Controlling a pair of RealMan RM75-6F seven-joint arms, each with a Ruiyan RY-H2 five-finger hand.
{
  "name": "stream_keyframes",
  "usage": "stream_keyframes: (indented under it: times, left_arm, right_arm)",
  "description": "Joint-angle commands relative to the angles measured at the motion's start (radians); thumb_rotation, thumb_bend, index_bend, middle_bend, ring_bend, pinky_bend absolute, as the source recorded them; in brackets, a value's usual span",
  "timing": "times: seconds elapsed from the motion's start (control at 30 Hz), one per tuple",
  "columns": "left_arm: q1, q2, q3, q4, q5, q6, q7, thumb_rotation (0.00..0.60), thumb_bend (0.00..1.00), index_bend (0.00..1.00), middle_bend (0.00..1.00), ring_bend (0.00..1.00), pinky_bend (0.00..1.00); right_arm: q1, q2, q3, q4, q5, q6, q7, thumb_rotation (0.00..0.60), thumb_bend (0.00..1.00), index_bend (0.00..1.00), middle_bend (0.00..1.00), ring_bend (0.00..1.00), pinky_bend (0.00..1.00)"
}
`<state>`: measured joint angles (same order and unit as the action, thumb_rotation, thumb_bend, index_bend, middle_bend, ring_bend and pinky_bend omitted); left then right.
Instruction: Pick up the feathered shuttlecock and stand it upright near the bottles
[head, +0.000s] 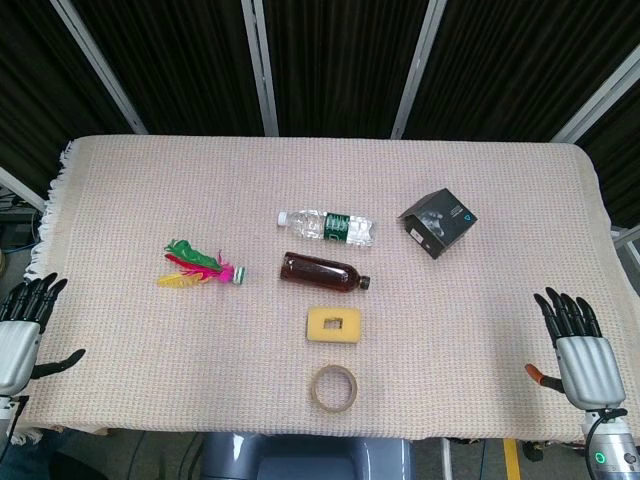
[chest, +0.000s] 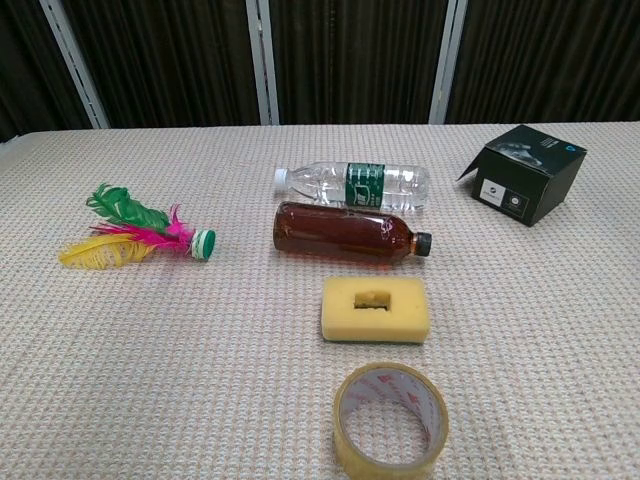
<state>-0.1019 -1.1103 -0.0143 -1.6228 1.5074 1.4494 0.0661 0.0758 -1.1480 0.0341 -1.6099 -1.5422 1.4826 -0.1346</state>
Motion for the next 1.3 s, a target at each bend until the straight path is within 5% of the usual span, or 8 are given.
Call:
stream_keyframes:
  times: [0.03,0.27,0.63,1.3]
  left_arm:
    - [0.000,-0.005,-0.007,-0.002,-0.021,0.001,0.045,0.561,0.14,0.02,0.00,0.00,0.00]
    - [-0.022,-0.045,-0.023,0.030,-0.045,-0.029,0.070,0.560,0.14,0.11,0.00,0.00,0.00]
    - [-0.137,-0.259,-0.098,0.223,-0.100,-0.138,0.102,0.563,0.21,0.39,0.00,0.00,0.00]
    - [-0.299,-0.630,-0.166,0.691,-0.158,-0.245,0.012,0.560,0.28,0.39,0.00,0.00,0.00]
  right_arm:
    - [0.001,0.012,-0.006,-0.017,0.005,-0.015,-0.001,0.600,0.06,0.00,0.00,0.00,0.00]
    - [0.007,0.017,-0.007,-0.023,0.007,-0.028,-0.002,0.600,0.06,0.00,0.00,0.00,0.00]
    - [0.032,0.023,-0.005,-0.033,0.015,-0.074,-0.003,0.600,0.06,0.00,0.00,0.00,0.00]
    - [0.053,0.012,0.009,-0.016,0.045,-0.100,-0.012,0.600,0.06,0.00,0.00,0.00,0.00]
